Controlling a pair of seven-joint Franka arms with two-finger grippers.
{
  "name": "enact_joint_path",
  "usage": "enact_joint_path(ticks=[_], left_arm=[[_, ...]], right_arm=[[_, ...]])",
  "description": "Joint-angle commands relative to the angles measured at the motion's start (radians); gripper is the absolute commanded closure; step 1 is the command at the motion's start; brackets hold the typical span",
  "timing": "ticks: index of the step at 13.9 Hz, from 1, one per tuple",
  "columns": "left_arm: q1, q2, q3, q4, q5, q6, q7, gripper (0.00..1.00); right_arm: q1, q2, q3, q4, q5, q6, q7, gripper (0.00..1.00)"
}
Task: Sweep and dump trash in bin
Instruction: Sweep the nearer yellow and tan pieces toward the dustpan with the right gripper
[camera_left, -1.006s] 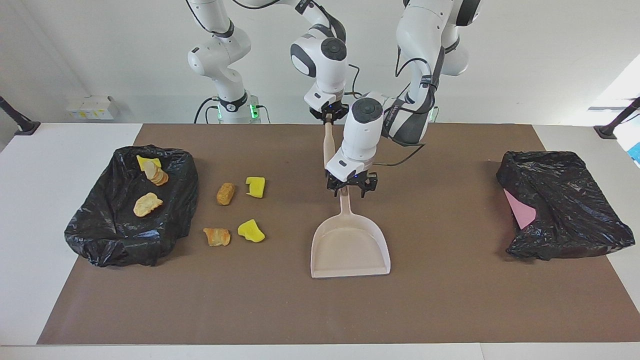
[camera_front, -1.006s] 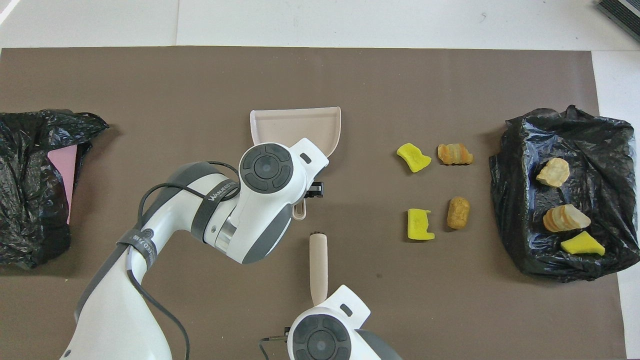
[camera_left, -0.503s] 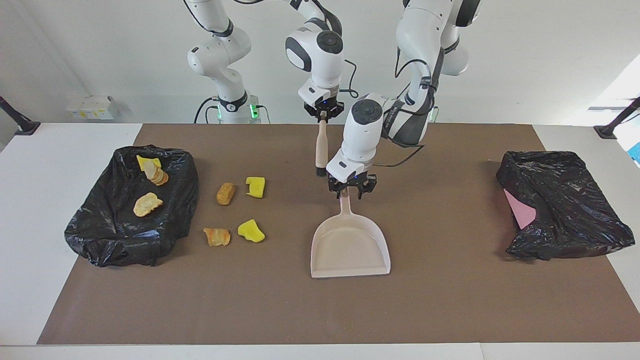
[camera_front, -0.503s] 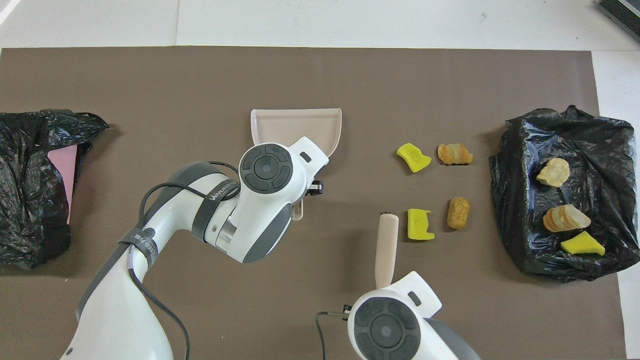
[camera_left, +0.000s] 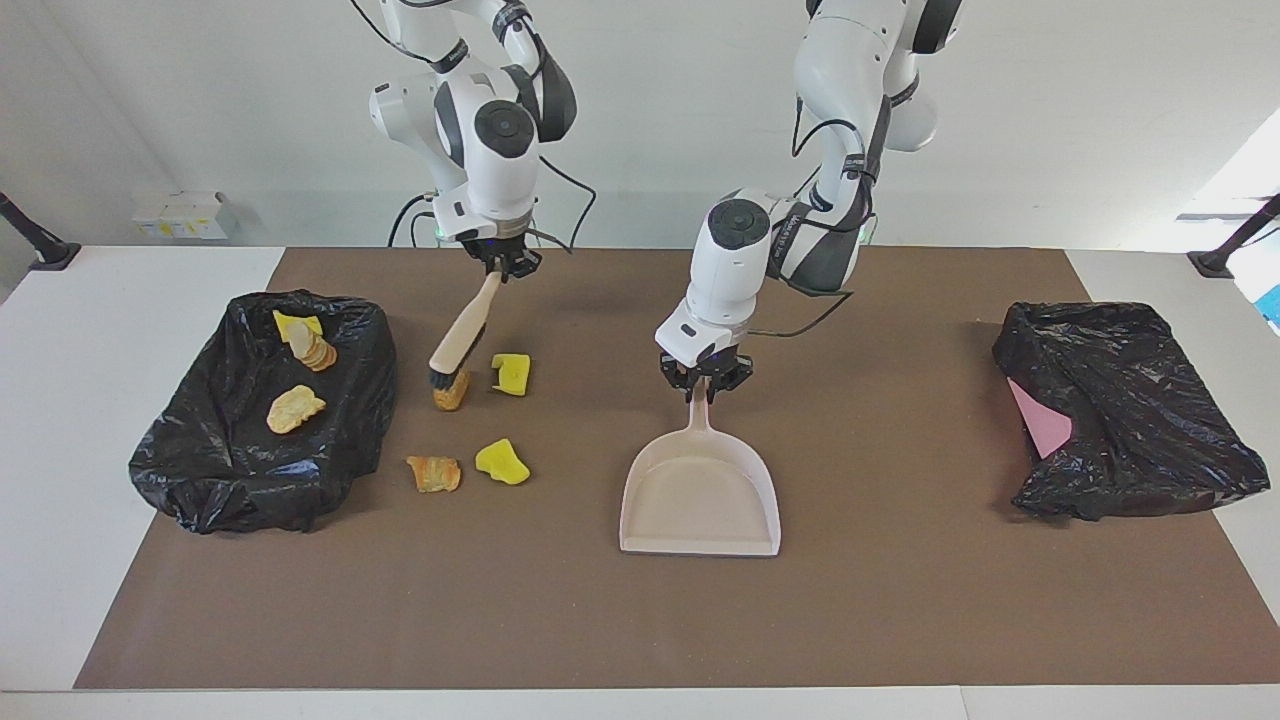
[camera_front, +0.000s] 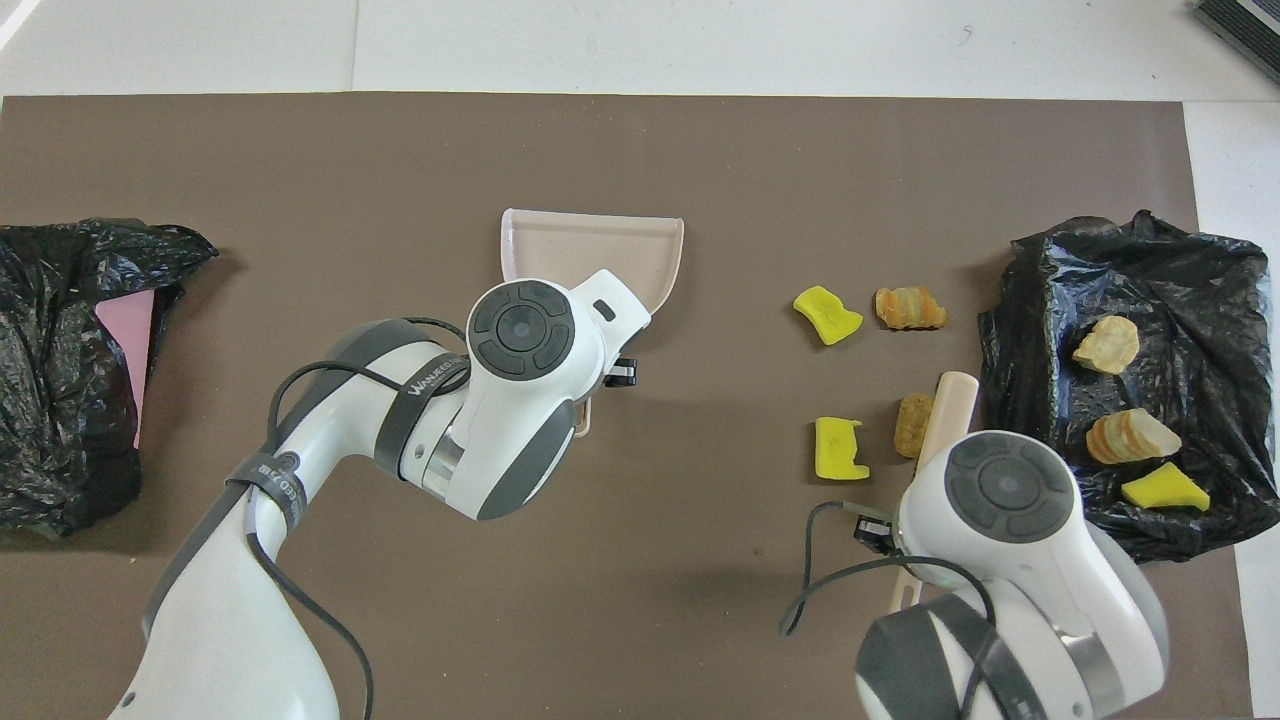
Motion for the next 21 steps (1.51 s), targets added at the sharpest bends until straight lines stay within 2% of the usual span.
enact_joint_path(ticks=[1, 4, 8, 13, 15, 19, 21], left_arm=[[0.069, -0.079, -0.002, -0.011, -0.010, -0.094, 0.217, 1.00], [0.146, -0.095, -0.002, 0.011, -0.012, -0.163, 0.442, 1.00], [0.201, -0.085, -0.002, 0.020, -0.017, -0.191, 0.601, 1.00], [0.214, -0.084, 0.005, 0.023, -0.003, -0.188, 0.998, 1.00], [0.209, -0.093, 0.005, 0.008, 0.049, -0.197, 1.152, 1.00], [0.168, -0.130, 0.002, -0.046, 0.117, -0.209, 1.339, 1.00], [0.125, -0.148, 0.002, -0.089, 0.126, -0.182, 1.355, 1.00]], right_arm=[[-0.011, -0.017, 0.017, -0.064, -0.013, 0.011, -0.013, 1.00], [-0.015, 0.005, 0.015, -0.086, -0.001, 0.049, -0.032, 1.00], [0.060, 0.086, 0.018, -0.077, 0.080, 0.161, -0.015, 1.00], [0.129, 0.199, 0.018, 0.075, 0.163, 0.164, -0.029, 1.00], [0.130, 0.241, 0.018, 0.120, 0.163, 0.172, -0.032, 1.00], [0.150, 0.331, 0.020, 0.173, 0.188, 0.238, -0.056, 1.00], [0.152, 0.331, 0.020, 0.178, 0.188, 0.238, -0.111, 1.00]])
